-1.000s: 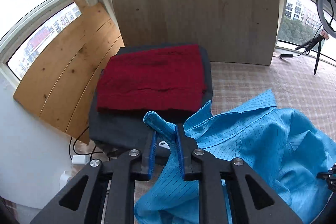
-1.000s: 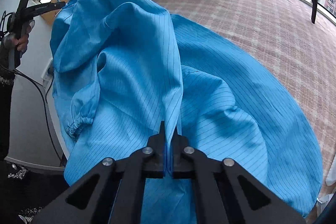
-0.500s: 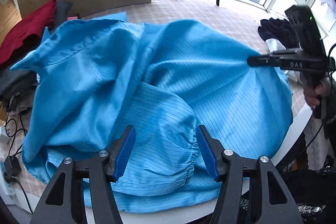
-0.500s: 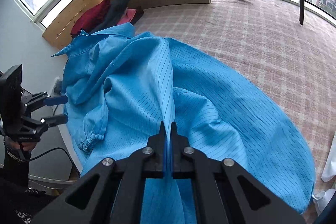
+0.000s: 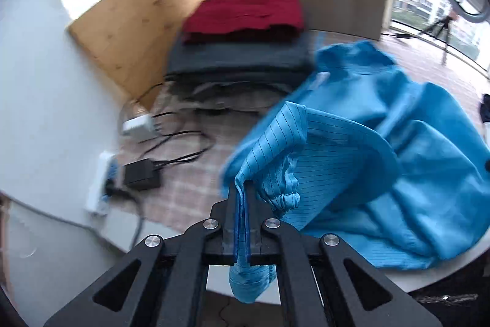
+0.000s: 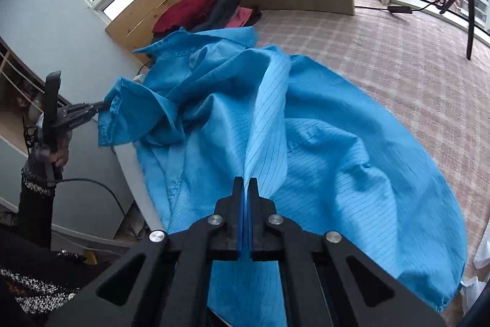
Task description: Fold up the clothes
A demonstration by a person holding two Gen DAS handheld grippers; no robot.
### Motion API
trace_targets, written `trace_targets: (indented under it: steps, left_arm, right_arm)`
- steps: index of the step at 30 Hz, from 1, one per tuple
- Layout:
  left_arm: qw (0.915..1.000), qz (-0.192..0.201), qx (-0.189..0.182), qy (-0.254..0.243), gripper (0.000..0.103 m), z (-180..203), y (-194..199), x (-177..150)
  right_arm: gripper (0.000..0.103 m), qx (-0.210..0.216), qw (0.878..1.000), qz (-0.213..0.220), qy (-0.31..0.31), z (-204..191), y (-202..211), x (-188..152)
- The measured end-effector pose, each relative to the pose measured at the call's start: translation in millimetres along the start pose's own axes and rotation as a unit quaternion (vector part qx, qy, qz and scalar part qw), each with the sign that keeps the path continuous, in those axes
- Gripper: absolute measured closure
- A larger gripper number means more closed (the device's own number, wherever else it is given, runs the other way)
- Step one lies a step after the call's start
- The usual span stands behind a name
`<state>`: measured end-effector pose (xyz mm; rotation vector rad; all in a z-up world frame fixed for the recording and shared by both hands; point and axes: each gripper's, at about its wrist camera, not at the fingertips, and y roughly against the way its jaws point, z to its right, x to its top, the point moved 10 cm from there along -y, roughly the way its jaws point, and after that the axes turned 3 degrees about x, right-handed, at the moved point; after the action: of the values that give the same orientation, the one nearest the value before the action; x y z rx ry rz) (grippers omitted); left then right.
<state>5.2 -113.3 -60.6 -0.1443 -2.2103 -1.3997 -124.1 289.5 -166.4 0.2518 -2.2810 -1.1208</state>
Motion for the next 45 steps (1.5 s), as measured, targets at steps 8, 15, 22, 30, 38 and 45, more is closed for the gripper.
trace_targets:
  steps: [8, 15, 22, 30, 38, 45]
  left_arm:
    - [0.9975, 0.004, 0.070, 0.006, 0.065, -66.8, 16.9, -32.3]
    - [0.9808, 0.075, -0.122, -0.132, 0.062, 137.4, 29.2, 14.4]
    - [0.9591, 0.068, -0.157, -0.225, 0.080, 263.2, -3.9, 48.9]
    - [0.9406, 0.046, -0.210, -0.263, 0.080, 280.2, 1.3, 48.8]
    - [0.9400, 0.028, -0.226, -0.255, 0.072, 288.9, -1.3, 45.6]
    - [0.9414, 0.023, -0.201, -0.270, 0.078, 298.4, -24.1, 48.8]
  right_arm:
    - [0.069, 0.054, 0.992, -0.070, 0.091, -57.3, 2.4, -4.5]
    - [0.047, -0.036, 0.999, 0.014, 0.033, 14.6, 9.1, 59.9]
    - [0.048, -0.055, 0.998, -0.001, -0.015, 57.5, -24.5, 42.0]
    - [0.060, -0.046, 0.998, -0.008, -0.038, 70.6, -27.2, 14.6]
    - [0.060, -0.043, 0.998, -0.001, -0.042, 74.2, -23.6, 16.8]
    - [0.060, -0.037, 0.998, -0.004, -0.044, 73.4, -26.0, 12.0]
